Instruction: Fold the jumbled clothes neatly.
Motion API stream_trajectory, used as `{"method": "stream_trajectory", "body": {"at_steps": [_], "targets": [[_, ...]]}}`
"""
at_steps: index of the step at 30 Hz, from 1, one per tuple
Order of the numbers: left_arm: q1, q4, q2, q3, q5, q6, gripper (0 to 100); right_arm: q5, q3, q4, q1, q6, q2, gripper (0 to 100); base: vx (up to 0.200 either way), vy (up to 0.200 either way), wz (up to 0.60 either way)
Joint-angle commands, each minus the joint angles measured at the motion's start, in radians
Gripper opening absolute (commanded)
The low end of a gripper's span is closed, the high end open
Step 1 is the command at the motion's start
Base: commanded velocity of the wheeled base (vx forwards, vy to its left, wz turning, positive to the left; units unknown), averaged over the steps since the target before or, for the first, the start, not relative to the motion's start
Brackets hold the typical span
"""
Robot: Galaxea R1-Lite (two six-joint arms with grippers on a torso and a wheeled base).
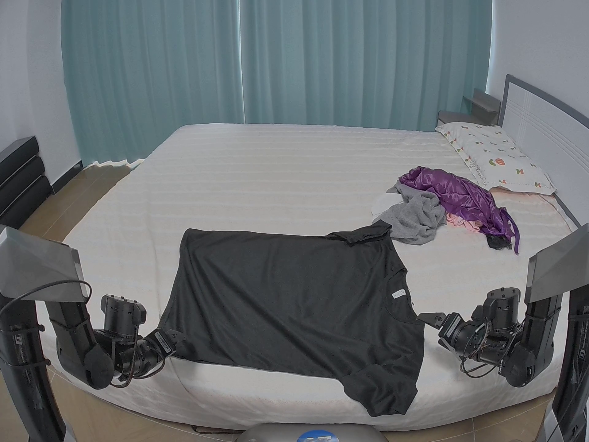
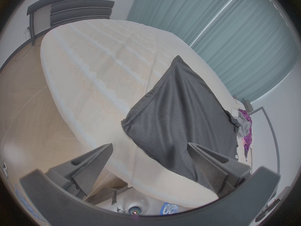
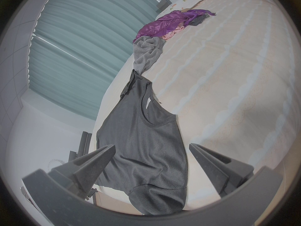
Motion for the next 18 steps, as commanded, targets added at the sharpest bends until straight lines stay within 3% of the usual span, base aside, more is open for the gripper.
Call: {"method": "stream_trajectory", "body": {"at_steps": [1,10,11,18], "targets": [[0.007,-0.002,0.071,-0.03,0.016,0.002,100,0.001,0.0,0.0,0.001,0.0,0.006,100,0.0,0.0,0.0],[0.041,-0.051,0.109,-0.073,0.023,0.003,100,-0.001,-0.002,-0.003,0.001,0.0,0.018,100,0.0,0.0,0.0],[0.041,-0.051,0.109,-0.073,0.023,0.003,0,0.001,-0.002,-0.008,0.001,0.0,0.019,100,0.0,0.0,0.0],[0.052,-0.048,0.104,-0.065,0.024,0.003,0,-0.001,-0.002,-0.014,0.001,0.0,0.025,100,0.0,0.0,0.0]]}}
